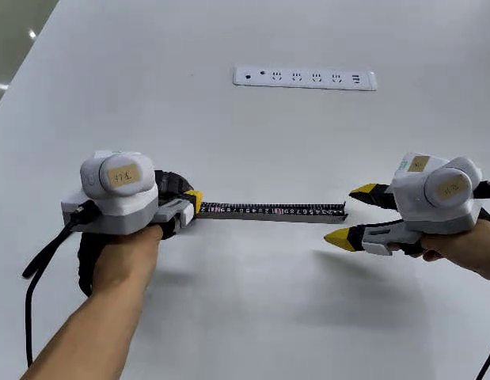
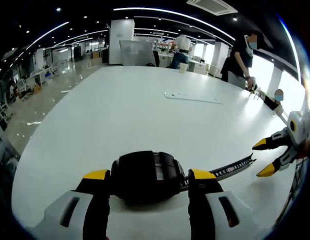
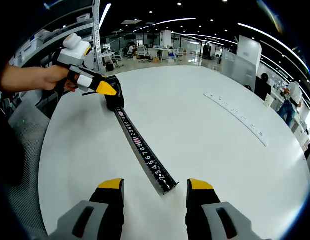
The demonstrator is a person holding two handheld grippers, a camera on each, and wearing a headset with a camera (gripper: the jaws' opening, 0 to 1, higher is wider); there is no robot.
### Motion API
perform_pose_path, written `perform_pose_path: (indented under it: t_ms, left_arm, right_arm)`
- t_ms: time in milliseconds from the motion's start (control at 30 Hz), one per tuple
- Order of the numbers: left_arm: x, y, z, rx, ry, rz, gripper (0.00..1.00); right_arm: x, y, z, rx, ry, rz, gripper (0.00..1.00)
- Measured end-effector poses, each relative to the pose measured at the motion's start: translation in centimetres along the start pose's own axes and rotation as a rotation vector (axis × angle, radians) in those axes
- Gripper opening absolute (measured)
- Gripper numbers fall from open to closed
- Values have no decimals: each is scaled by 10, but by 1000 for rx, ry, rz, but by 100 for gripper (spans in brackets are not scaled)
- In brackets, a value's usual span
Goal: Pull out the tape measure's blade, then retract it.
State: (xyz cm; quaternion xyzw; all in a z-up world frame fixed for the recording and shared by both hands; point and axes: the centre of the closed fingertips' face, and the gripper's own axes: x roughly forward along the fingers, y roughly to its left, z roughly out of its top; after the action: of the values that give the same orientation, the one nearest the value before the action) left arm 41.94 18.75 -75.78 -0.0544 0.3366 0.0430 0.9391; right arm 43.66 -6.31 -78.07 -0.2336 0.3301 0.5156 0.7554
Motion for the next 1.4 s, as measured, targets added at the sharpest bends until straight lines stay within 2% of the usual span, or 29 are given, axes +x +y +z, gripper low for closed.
perform_pose_path:
  t_ms: [133,267,533,700,967,1400]
  left_arm:
    - [2,2,2,-8,3,5,58]
    - [5,2,2,-6,7,8,57]
    - [8,2,1,-2,19,11,58]
    - [9,3,1,-4,25,11,59]
    - [10,3,1,0,29,14,59]
    - [10,0,-1,11,39,15,60]
  right_arm:
    - [3,-2,-4,-63,43,20,43]
    - [6,-4,-5,-87,62,42,38]
    - [12,-9,-9,-100,100,94,25]
    - [14,-12,-11,-102,115,122,23]
    - [16,-12,-11,-78,102,156,16]
    - [18,-12,-15,-137,110,159,13]
